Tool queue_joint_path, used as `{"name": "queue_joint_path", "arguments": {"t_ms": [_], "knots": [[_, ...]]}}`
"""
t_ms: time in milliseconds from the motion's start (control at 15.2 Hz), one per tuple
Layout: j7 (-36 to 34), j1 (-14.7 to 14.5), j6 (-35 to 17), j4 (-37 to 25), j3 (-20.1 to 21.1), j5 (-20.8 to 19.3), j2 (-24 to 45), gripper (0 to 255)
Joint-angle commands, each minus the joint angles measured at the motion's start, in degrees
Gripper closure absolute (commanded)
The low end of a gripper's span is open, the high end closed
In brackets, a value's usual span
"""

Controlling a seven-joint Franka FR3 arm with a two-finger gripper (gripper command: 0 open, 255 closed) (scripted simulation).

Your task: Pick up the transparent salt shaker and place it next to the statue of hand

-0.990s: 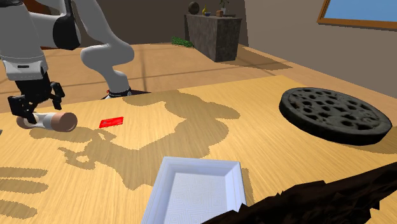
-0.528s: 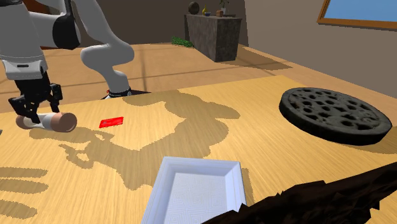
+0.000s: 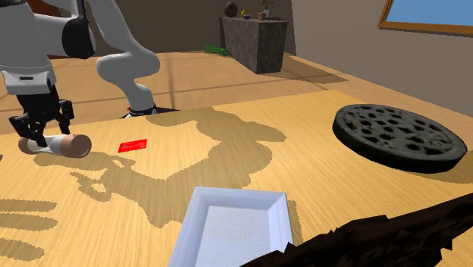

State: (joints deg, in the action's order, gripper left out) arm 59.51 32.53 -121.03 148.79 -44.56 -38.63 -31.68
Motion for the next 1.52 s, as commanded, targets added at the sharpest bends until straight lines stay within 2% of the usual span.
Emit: {"name": "queue_joint_path", "arguments": {"t_ms": [0,462,528,594,858,1452], "knots": [[0.1,0.1,0.9,-0.1,0.3,0.2,-0.3,255],[1.2,0.4,7.1,-3.4,3.2,1.9,-3.3,255],[0.9,0.3,6.1,-2.8,2.8,1.7,-2.8,255],[0.9,0.3,6.1,-2.8,2.8,1.7,-2.8,0],[14.9,-0.3,2.9,-4.3,-10.2,5.9,-5.7,0],[14.9,-2.3,-4.1,-1.3,-15.1,4.5,-2.1,0]]}}
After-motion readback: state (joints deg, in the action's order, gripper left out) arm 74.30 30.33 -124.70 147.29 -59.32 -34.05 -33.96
